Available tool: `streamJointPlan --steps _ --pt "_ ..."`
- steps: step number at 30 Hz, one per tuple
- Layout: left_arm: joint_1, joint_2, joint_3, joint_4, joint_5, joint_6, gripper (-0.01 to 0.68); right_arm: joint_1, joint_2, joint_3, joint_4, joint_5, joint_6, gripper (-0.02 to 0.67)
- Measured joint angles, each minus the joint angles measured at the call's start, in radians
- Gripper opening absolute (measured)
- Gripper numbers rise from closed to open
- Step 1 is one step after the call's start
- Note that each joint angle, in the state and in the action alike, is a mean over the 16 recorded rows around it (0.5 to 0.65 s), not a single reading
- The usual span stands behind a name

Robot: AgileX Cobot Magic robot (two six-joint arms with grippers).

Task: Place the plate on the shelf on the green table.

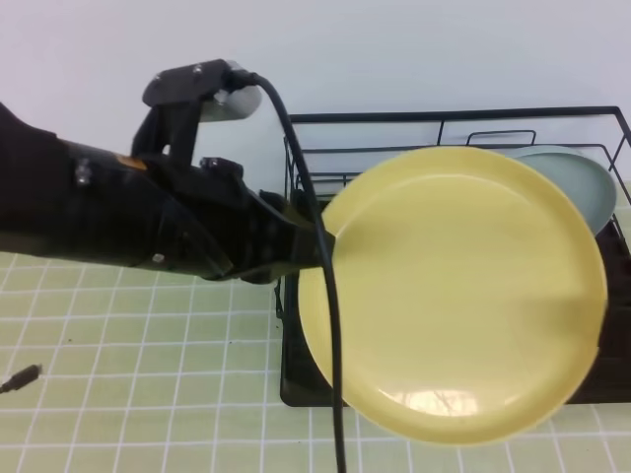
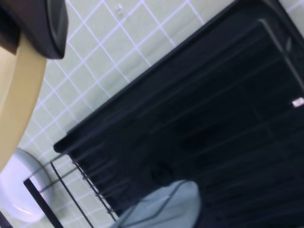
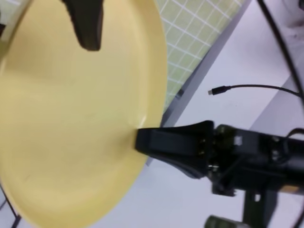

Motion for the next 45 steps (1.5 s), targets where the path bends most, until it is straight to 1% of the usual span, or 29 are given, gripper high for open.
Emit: streamJointPlan --steps 4,7,13,16,19,23,28,31,34,36,38,41,45 --pt "-0.027 0.000 0.001 -0.003 -0.008 -0.007 0.006 0.000 0.053 -0.001 0.027 0.000 -0.016 0.368" --pt "-0.036 0.000 0.001 -0.003 -0.007 -0.009 0.006 0.000 0.104 -0.001 0.062 0.019 -0.055 0.365" --pt "-0.041 0.000 0.000 -0.004 0.002 -0.013 0.014 0.000 0.208 -0.003 0.164 0.080 -0.195 0.280" --pt "-0.041 -0.001 0.000 -0.008 0.005 -0.018 0.045 0.000 0.248 -0.003 0.229 0.111 -0.300 0.234" --pt "-0.041 -0.001 -0.001 -0.018 0.004 -0.026 0.110 0.000 0.276 -0.004 0.289 0.128 -0.433 0.186" --pt "-0.040 -0.002 -0.001 -0.063 -0.003 -0.032 0.238 0.000 0.298 -0.004 0.353 0.097 -0.645 0.129" --pt "-0.040 -0.004 -0.002 -0.129 -0.011 -0.027 0.414 0.001 0.304 -0.019 0.408 -0.035 -0.937 0.112" --pt "-0.039 -0.009 -0.002 -0.167 -0.013 -0.018 0.501 0.001 0.304 -0.042 0.417 -0.139 -1.114 0.104" --pt "-0.039 -0.017 -0.002 -0.197 -0.010 -0.006 0.557 0.002 0.309 -0.081 0.382 -0.236 -1.269 0.097" --pt "-0.039 -0.023 -0.002 -0.211 -0.005 0.002 0.575 0.002 0.317 -0.117 0.327 -0.285 -1.343 0.095" --pt "-0.039 -0.031 -0.002 -0.210 0.003 0.008 0.582 0.002 0.330 -0.161 0.245 -0.314 -1.384 0.094" --pt "-0.039 -0.042 -0.002 -0.208 0.019 0.011 0.581 0.002 0.355 -0.242 0.082 -0.318 -1.390 0.094" --pt "-0.039 -0.056 -0.002 -0.200 0.043 0.012 0.568 0.002 0.404 -0.359 -0.166 -0.281 -1.322 0.093"
